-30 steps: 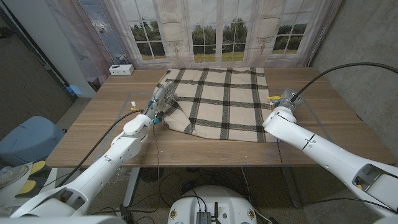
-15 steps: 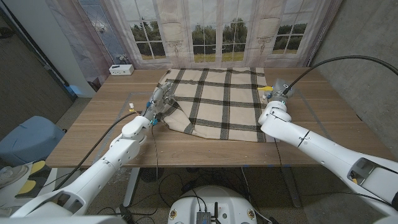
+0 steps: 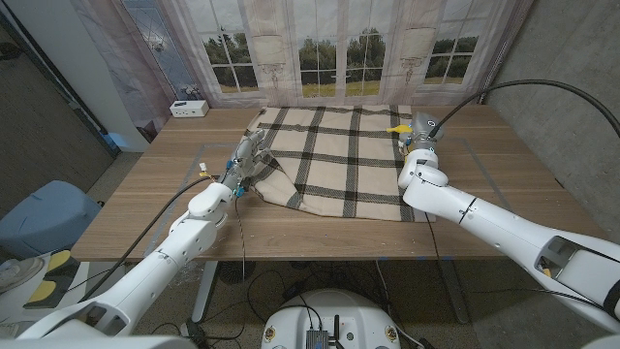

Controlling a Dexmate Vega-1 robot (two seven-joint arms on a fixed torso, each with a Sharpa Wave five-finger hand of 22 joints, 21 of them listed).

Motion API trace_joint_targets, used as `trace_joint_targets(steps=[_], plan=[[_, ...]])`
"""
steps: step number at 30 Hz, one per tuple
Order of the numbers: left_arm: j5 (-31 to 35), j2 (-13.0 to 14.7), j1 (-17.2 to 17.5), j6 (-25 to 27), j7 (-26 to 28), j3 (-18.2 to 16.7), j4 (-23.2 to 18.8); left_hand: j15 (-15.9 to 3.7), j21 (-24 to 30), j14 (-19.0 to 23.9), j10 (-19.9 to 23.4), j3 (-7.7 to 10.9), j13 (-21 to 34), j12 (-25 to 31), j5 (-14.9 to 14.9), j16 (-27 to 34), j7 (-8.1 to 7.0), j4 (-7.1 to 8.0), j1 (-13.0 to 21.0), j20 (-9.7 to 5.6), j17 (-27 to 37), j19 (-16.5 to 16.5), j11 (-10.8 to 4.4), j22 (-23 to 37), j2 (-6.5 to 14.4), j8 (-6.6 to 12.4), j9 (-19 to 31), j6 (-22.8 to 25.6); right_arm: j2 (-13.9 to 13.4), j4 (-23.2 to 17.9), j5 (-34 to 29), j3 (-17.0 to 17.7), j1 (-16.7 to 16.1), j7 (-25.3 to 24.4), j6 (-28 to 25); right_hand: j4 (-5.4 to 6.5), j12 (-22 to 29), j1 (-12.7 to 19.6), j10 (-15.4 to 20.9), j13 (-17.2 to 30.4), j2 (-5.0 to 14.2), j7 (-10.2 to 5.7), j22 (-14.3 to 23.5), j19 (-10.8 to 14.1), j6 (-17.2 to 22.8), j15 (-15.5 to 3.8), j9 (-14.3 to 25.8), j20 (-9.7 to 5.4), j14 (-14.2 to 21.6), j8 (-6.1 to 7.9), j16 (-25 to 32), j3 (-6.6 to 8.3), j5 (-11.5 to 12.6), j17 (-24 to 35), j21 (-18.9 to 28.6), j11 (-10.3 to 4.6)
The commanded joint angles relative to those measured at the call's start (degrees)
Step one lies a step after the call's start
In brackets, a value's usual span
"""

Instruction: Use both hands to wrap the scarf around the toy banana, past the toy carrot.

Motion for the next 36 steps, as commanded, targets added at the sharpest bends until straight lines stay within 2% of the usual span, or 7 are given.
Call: trace_joint_targets(steps=[1, 16, 32, 36], plan=[[0.1, 0.6, 1.4, 0.0, 1.1, -0.4, -1.7, 0.33, 0.4, -0.2, -0.1, 0.20, 0.3, 0.3, 0.2, 0.3, -0.34, -0.26, 0.0, 0.37, 0.2, 0.2, 0.19, 0.3, 0.2, -0.01, 0.1, 0.0, 0.8, 2.5, -5.2, -1.6, 2.0, 5.2, 7.1, 1.13, 1.1, 6.8, 4.5, 3.0, 6.79, -6.92, 0.3, 0.4, 7.6, -8.62, 0.0, 0.05, 1.7, -0.27, -0.4, 0.93, 0.1, 0.4, 0.6, -4.66], [-0.1, 1.1, 2.9, -0.2, 1.9, -1.0, -3.0, 0.46, 0.4, -0.1, 0.0, 0.20, 0.3, 0.3, 0.2, 0.3, -0.31, -0.30, 0.0, 0.40, 0.2, 0.3, 0.24, 0.3, 0.1, 0.06, 0.1, 0.3, 3.9, 8.1, -10.5, -3.4, 4.9, 11.3, 16.1, 1.20, 1.5, 6.8, 4.5, 2.8, 6.64, -7.01, 0.3, 0.2, 7.8, -8.67, 0.1, -0.02, 2.0, -0.62, -1.1, 0.97, 0.1, 1.0, 1.3, -4.59], [-0.4, 0.8, 3.2, -0.7, 1.9, -1.3, -2.4, 0.50, 0.4, 0.0, 0.1, 0.24, 0.4, 0.3, 0.2, 0.3, -0.28, -0.34, 0.1, 0.42, 0.2, 0.3, 0.35, 0.3, 0.1, 0.05, 0.1, 0.4, 6.8, 13.2, -14.4, -4.8, 7.2, 16.2, 24.3, 1.25, 1.7, 6.9, 4.3, 2.7, 6.59, -7.04, 0.3, 0.0, 8.0, -8.62, 0.1, -0.02, 2.3, -0.94, -1.9, 1.02, 0.1, 1.5, 1.9, -4.95], [-0.4, 0.7, 3.2, -0.7, 2.0, -1.3, -2.2, 0.47, 0.4, -0.1, 0.1, 0.25, 0.4, 0.3, 0.2, 0.3, -0.33, -0.36, 0.1, 0.39, 0.2, 0.3, 0.28, 0.3, 0.1, 0.04, 0.1, 0.4, 7.5, 14.4, -15.0, -5.1, 7.7, 17.3, 26.1, 1.25, 1.7, 6.9, 4.3, 2.6, 6.55, -7.07, 0.3, 0.0, 8.0, -8.66, 0.1, -0.03, 2.4, -1.03, -2.1, 1.06, 0.1, 1.6, 2.0, -4.64]])
